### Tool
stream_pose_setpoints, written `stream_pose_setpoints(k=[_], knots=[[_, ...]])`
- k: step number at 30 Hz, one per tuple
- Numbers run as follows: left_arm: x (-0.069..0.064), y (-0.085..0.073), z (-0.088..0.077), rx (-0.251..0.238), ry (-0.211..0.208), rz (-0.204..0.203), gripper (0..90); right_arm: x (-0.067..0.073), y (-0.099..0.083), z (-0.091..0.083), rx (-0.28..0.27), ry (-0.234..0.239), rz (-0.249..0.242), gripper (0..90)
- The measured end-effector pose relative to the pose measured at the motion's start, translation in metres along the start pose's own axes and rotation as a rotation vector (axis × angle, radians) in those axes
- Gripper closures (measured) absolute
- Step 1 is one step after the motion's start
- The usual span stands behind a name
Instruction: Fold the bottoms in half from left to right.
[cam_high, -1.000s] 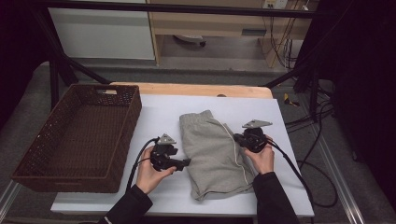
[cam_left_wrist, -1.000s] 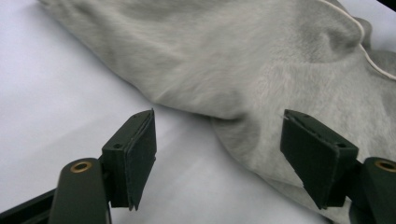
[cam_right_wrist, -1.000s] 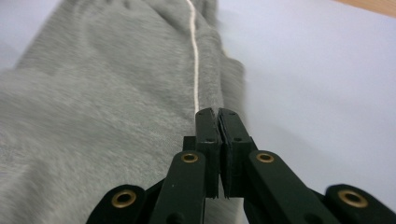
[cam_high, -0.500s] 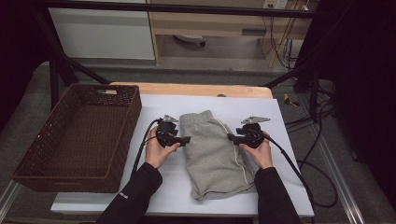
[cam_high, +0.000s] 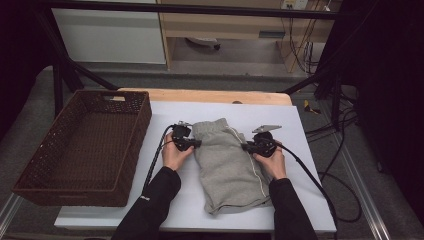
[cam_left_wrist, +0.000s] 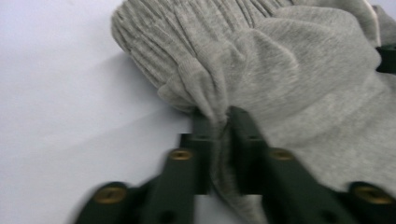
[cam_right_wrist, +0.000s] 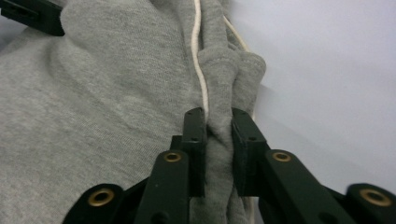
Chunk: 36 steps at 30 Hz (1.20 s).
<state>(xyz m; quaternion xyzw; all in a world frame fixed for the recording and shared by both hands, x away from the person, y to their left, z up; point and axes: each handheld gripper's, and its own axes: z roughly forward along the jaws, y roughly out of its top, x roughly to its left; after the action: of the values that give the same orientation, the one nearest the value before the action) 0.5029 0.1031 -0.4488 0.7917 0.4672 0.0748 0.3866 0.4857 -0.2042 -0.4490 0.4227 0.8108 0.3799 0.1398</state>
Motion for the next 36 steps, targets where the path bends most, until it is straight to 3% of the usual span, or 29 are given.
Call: stream_pose_setpoints(k=[2, 4, 7, 9, 11, 13, 14, 17, 20, 23, 30, 33, 36], knots=[[-0.001, 0.004, -0.002, 0.014, 0.018, 0.028, 87.0, 0.000, 0.001, -0.001, -0.002, 0.000, -0.001, 80.5], [-0.002, 0.011, -0.006, -0.003, 0.039, 0.052, 87.5, 0.000, 0.003, -0.003, -0.021, 0.003, 0.000, 80.9], [-0.001, 0.040, -0.015, -0.035, 0.085, 0.091, 87.7, 0.001, 0.009, -0.006, -0.058, -0.008, 0.012, 81.1], [0.000, 0.057, -0.016, -0.052, 0.121, 0.110, 87.7, 0.003, 0.017, -0.008, -0.124, -0.033, 0.026, 81.1], [0.004, 0.072, -0.011, -0.071, 0.129, 0.108, 87.4, 0.004, 0.023, -0.007, -0.164, -0.076, 0.029, 80.0], [0.004, 0.074, -0.005, -0.073, 0.128, 0.098, 83.3, 0.004, 0.026, 0.000, -0.135, -0.142, 0.031, 70.0], [0.003, 0.073, -0.004, -0.063, 0.125, 0.095, 74.7, 0.004, 0.025, 0.004, -0.102, -0.159, 0.037, 61.6], [-0.004, 0.062, -0.005, 0.001, 0.100, 0.113, 57.5, 0.008, 0.018, 0.001, -0.101, -0.170, 0.029, 48.1], [-0.007, 0.045, -0.014, -0.024, 0.043, 0.092, 43.9, 0.014, 0.011, -0.015, -0.133, -0.139, 0.035, 40.9], [-0.013, 0.032, -0.023, -0.005, 0.040, 0.107, 38.1, 0.021, 0.004, -0.031, -0.141, -0.108, 0.027, 33.4], [-0.032, -0.003, -0.052, -0.002, -0.027, 0.126, 37.4, 0.040, -0.019, -0.060, -0.133, -0.046, 0.023, 28.7], [-0.041, -0.021, -0.063, 0.023, -0.047, 0.137, 43.5, 0.047, -0.030, -0.067, -0.094, -0.040, -0.005, 29.3], [-0.050, -0.044, -0.075, 0.042, -0.086, 0.137, 50.0, 0.052, -0.040, -0.076, -0.087, -0.016, 0.000, 34.2]])
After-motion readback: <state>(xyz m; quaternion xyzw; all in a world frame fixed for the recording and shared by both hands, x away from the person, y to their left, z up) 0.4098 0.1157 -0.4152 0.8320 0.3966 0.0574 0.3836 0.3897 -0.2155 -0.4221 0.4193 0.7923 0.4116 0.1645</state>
